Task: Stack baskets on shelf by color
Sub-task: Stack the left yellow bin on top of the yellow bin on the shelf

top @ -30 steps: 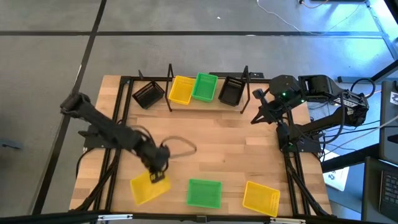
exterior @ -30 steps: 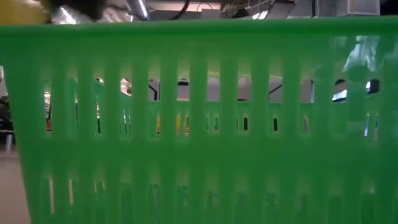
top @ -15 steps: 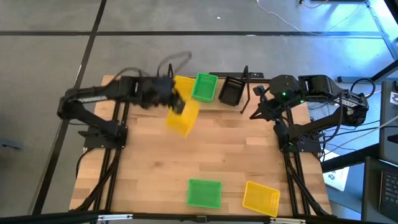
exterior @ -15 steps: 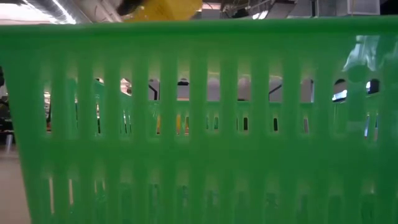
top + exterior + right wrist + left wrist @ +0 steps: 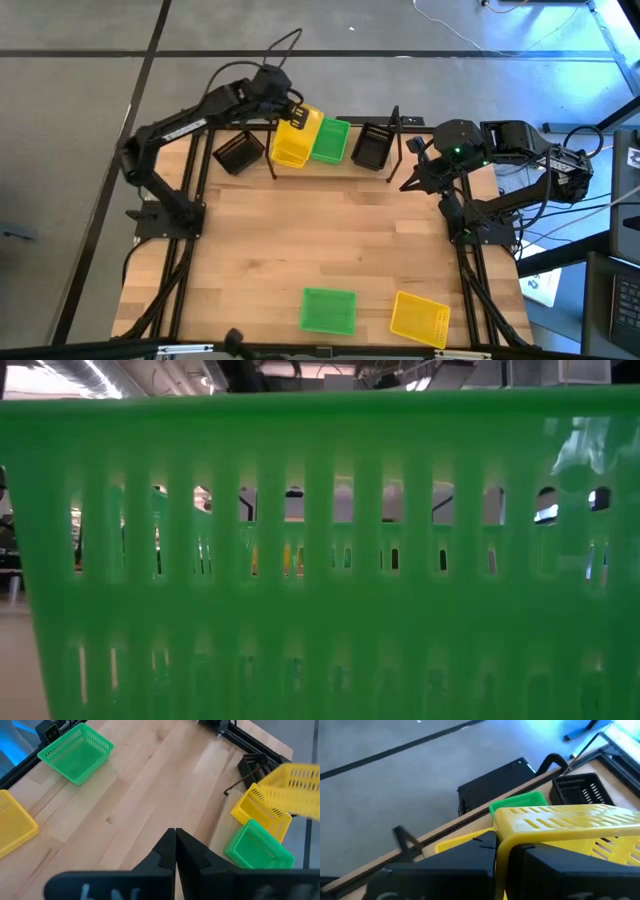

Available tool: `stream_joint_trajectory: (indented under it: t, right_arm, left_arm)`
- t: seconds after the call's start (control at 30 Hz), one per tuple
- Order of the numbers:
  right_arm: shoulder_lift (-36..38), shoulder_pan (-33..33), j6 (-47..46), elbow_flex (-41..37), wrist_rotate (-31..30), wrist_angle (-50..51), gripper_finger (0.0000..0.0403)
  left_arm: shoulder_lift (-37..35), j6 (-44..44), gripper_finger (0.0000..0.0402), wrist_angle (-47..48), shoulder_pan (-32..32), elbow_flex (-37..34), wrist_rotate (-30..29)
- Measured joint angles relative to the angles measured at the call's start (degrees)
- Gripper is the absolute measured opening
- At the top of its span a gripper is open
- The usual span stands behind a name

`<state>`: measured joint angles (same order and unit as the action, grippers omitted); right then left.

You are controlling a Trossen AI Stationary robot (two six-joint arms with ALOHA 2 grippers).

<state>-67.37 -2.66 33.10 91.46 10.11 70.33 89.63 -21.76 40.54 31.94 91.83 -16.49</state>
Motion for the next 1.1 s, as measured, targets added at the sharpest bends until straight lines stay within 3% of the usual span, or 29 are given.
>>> stream_joint_trajectory:
  t: [0.37,0.6,1.1]
  right_arm:
    - [0.0,0.0,0.0,0.0,0.0,-0.3,0.0007]
    - [0.0,0.0,0.0,0.0,0.0,-0.3,0.0007]
    - [0.0,0.0,-0.1,0.0,0.0,-0.2,0.0007]
  left_arm:
    - [8.5,0.0,0.0,-1.9,1.4,0.0,-2.2]
    - [8.8,0.4,0.0,-0.2,1.4,0.0,-8.2]
    - [8.8,-0.8,0.0,5.9,1.4,0.0,-8.9]
